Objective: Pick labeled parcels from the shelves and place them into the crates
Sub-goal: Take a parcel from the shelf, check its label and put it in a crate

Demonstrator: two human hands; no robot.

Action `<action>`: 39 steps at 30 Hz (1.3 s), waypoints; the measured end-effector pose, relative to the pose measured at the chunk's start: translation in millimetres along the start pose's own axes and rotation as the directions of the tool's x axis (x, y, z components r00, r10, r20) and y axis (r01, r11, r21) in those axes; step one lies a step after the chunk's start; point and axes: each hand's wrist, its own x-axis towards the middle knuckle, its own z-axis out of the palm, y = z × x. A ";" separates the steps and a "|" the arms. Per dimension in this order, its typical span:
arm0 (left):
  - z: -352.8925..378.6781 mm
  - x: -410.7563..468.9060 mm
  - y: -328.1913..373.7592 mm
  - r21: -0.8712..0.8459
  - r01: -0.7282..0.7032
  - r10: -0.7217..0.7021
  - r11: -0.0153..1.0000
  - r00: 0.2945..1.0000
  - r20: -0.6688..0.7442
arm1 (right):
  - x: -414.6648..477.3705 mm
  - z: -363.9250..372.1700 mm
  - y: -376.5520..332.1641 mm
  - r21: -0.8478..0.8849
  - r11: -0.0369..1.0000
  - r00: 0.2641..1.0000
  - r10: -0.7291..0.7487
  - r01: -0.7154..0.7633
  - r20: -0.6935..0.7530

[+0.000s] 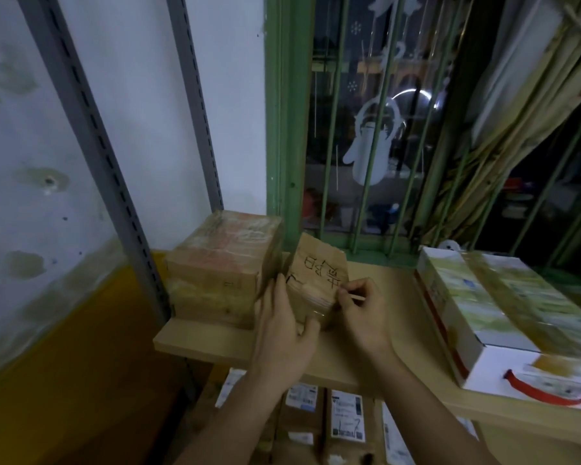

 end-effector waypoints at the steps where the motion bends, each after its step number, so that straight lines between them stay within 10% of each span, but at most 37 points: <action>1: 3.9 5.4 0.3 0.035 -0.014 0.015 0.999 1.000 -0.017 | -0.1 -2.4 0.4 0.052 0.998 0.999 0.038 -0.039 0.015; 6: 19.9 19.5 10.5 -0.129 0.001 -0.013 0.992 0.996 -0.089 | -4.6 -13.2 1.5 0.340 0.881 0.939 0.267 -0.330 0.217; 14: 16.5 18.5 22.9 -0.319 -0.039 -0.034 0.947 0.974 -0.222 | -26.6 -20.6 -11.3 0.528 0.804 0.960 0.192 -0.273 0.203; 23: 5.6 -13.3 19.5 -0.754 -0.085 -0.104 0.652 0.974 -0.200 | -44.0 -35.3 -28.5 0.729 0.590 0.936 0.168 -0.347 0.310; 31: -7.6 -7.7 20.8 -0.494 -0.117 0.100 0.862 0.993 -0.061 | -56.6 -45.3 -54.7 0.539 0.837 0.990 0.018 -0.091 0.140; 39: -10.6 -13.0 24.8 -0.669 -0.030 0.142 0.743 0.983 0.114 | -60.1 -57.3 -60.9 0.567 0.821 0.990 -0.022 -0.062 0.140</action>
